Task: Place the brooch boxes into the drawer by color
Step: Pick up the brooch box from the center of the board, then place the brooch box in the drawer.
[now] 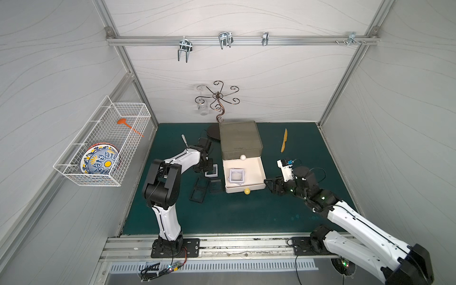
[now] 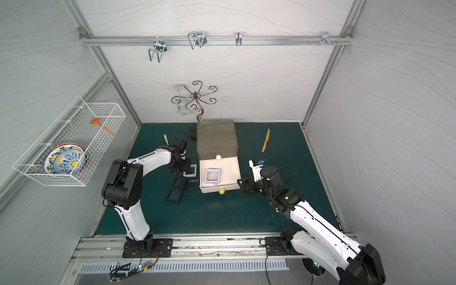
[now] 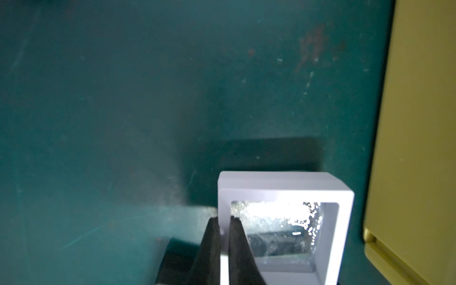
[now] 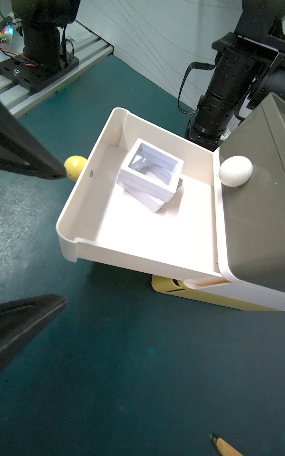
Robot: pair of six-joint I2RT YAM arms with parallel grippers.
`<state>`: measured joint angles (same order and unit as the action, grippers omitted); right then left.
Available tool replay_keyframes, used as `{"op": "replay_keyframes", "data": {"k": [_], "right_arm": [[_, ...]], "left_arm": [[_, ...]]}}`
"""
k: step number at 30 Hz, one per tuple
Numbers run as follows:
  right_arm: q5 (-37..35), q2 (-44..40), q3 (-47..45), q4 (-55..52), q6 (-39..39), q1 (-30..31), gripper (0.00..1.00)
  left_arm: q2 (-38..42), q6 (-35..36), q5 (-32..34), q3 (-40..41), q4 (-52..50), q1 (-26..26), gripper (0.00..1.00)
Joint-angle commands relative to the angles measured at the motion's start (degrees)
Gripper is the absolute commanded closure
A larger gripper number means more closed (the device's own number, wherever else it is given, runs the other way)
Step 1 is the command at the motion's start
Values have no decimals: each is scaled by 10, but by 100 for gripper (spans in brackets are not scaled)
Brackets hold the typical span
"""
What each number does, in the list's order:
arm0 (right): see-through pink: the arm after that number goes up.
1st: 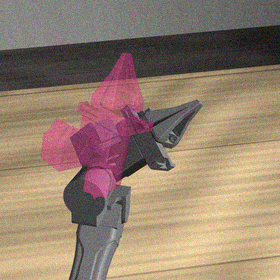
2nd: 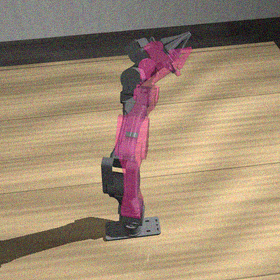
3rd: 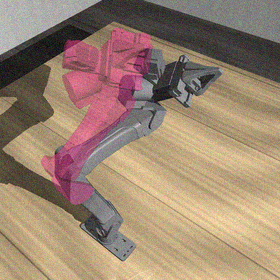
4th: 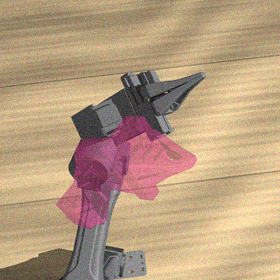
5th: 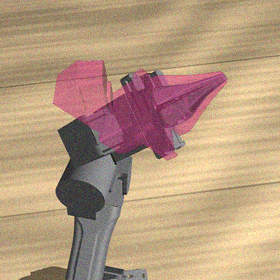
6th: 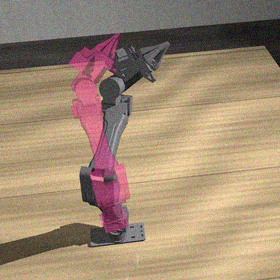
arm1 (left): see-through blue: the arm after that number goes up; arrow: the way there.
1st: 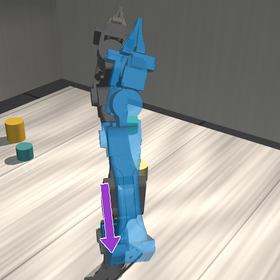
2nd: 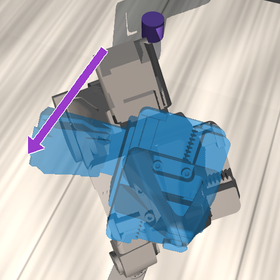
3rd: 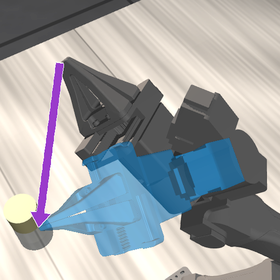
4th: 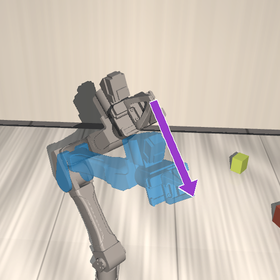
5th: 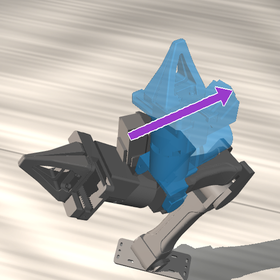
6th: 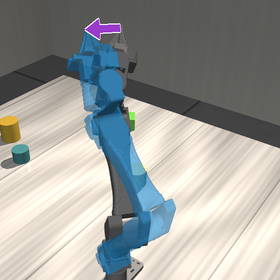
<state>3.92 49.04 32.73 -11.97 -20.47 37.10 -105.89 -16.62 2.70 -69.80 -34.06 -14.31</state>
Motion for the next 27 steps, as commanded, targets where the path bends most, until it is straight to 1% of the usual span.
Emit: {"op": "replay_keyframes", "data": {"k": [1, 4, 9, 14, 18, 21, 22, 24, 27], "right_arm": [[2, 1, 18, 8, 8, -2, 22], [1, -2, 21, 7, 8, -2, 22], [-2, -1, 19, 17, 4, -2, 22], [-2, 1, 17, 24, -2, -2, 22], [-7, -1, 16, 27, -4, -2, 22], [-10, -7, 15, 26, -7, -2, 22], [-11, -10, 13, 26, -8, -2, 22], [-14, -17, 8, 24, -10, -2, 22], [-24, -27, 3, 21, -11, -2, 22]], "left_arm": [[55, -8, 17, -2, -10, 2, 100], [117, -20, 9, 0, -14, -7, 100], [223, -30, -6, -12, -31, -52, 100], [294, -40, -22, -29, -50, -104, 100], [312, -58, -12, -42, -66, -169, 100], [324, -78, 28, -39, -70, -217, 100], [328, -85, 34, -35, -63, -229, 100], [332, -101, 24, -22, -38, -243, 100], [305, -115, 15, -21, -15, -264, 100]]}}
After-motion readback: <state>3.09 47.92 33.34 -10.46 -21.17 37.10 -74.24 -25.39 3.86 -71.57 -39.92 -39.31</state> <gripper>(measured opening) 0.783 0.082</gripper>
